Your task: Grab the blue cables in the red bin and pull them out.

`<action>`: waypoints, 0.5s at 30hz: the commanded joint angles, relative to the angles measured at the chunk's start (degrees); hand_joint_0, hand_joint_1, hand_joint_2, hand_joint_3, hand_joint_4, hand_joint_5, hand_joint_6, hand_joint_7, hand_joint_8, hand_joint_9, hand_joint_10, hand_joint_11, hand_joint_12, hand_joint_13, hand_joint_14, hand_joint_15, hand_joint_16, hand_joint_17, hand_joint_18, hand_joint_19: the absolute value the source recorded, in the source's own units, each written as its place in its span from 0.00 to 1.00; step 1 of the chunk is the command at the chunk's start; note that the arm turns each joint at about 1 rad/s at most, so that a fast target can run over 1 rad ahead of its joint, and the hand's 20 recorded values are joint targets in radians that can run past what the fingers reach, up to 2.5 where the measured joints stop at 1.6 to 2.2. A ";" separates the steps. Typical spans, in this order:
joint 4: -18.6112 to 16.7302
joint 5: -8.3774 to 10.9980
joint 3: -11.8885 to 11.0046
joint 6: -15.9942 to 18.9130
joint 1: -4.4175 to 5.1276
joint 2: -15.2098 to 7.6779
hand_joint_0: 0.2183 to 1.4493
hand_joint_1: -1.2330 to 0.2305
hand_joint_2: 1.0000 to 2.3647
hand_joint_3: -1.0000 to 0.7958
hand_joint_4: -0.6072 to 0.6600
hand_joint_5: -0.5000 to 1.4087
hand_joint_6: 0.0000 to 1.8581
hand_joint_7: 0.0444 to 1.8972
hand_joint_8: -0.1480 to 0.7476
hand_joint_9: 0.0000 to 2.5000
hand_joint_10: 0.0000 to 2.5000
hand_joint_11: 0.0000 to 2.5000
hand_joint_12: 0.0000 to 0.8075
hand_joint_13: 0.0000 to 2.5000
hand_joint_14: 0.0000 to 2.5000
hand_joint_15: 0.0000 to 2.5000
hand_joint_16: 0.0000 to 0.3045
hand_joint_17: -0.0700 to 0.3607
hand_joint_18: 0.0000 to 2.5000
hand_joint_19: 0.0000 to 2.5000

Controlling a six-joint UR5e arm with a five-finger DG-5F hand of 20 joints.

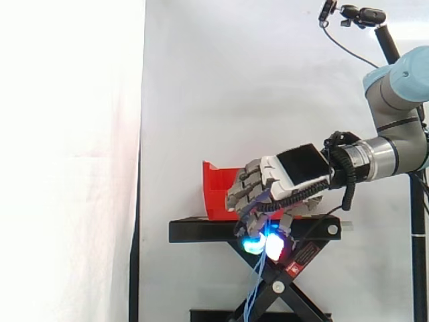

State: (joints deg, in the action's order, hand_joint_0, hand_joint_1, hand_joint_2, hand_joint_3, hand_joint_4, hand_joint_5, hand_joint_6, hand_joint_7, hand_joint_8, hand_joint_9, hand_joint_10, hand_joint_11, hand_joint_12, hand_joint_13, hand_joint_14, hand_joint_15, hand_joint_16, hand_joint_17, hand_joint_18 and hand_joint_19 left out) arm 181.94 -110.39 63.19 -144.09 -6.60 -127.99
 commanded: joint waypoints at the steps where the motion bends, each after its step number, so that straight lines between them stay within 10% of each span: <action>1: 0.25 0.00 -0.09 8.87 0.72 0.03 0.55 0.27 0.00 0.00 0.49 0.74 0.29 0.29 0.46 0.39 0.01 0.45 0.40 0.31 0.01 0.28 0.13 0.37 0.26 0.34; 15: 4.47 0.00 -0.61 45.44 3.70 0.20 0.55 0.26 0.00 0.00 0.49 0.74 0.29 0.29 0.46 0.40 0.01 0.46 0.40 0.31 0.01 0.29 0.13 0.37 0.26 0.33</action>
State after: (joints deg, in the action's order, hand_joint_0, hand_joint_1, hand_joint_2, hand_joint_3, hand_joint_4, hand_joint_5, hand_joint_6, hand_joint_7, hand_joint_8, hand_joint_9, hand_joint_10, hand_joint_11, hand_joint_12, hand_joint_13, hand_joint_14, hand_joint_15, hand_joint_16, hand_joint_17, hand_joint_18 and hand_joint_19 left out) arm 185.20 -110.38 62.87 -122.14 -3.55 -127.81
